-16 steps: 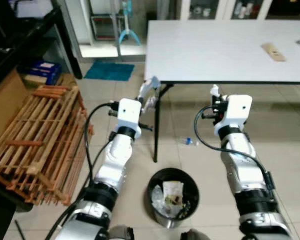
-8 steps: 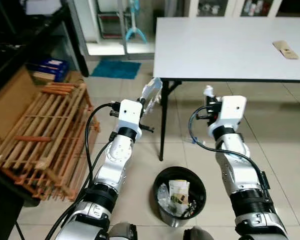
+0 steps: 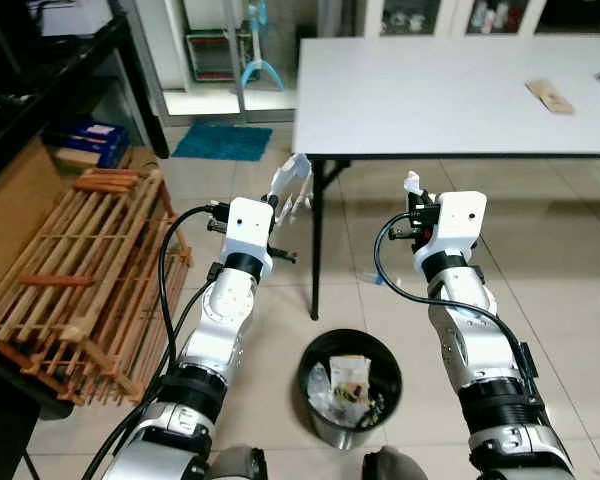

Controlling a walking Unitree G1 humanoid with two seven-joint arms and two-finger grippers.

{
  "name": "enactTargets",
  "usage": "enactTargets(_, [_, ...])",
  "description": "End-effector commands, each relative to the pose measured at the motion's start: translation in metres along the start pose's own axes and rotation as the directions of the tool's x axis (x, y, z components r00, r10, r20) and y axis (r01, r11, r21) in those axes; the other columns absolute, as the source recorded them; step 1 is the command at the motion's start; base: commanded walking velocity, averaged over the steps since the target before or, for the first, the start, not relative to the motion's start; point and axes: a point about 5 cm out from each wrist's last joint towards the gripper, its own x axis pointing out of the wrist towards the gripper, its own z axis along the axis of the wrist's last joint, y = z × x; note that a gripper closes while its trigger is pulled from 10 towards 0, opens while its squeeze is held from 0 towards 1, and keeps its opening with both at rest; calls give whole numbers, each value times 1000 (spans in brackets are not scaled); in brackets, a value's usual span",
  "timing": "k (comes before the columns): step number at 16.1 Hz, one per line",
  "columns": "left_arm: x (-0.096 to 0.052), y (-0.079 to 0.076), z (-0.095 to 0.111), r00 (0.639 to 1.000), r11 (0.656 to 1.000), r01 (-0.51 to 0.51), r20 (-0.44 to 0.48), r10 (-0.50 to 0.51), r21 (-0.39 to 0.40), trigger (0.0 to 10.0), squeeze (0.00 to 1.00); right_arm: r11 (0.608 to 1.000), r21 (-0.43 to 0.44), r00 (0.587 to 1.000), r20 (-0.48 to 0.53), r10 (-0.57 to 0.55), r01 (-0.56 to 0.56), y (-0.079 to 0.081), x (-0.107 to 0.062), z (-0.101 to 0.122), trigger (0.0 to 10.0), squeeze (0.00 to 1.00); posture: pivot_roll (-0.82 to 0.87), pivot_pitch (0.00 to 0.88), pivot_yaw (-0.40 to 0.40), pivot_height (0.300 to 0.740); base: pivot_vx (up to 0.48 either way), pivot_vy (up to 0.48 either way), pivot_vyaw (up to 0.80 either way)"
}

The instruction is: Picking trash to rubbish bin

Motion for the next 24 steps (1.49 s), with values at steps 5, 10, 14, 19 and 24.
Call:
enactTargets(5, [0,-1,0,1000,1000,-3,-7,3,12,10000,0,1000,-17,1000,6,12,-12,3,1,2,10000,0,7,24,47,683,0,-287,0])
enactTargets(10, [0,0,0,1000,1000,-4,-9,5,15,10000,0,1000,-17,1000,2,15,-15,3,1,2,10000,0,7,26,48,683,0,-285,0])
enactTargets(14, [0,0,0,1000,1000,-6,-9,6,15,10000,0,1000,-18,1000,1,18,-18,4,1,2,10000,0,8,27,47,683,0,-284,0])
enactTargets(19, [-2,-3,-2,1000,1000,14,-17,-14,-16,10000,0,1000,-12,1000,-6,14,-14,3,0,0,10000,0,9,28,47,683,0,-53,0])
enactTargets(24, [-4,6,-37,975,998,-26,-223,14,-55,10000,0,1000,-8,1000,-8,12,-12,3,0,0,10000,0,3,24,52,683,0,0,0])
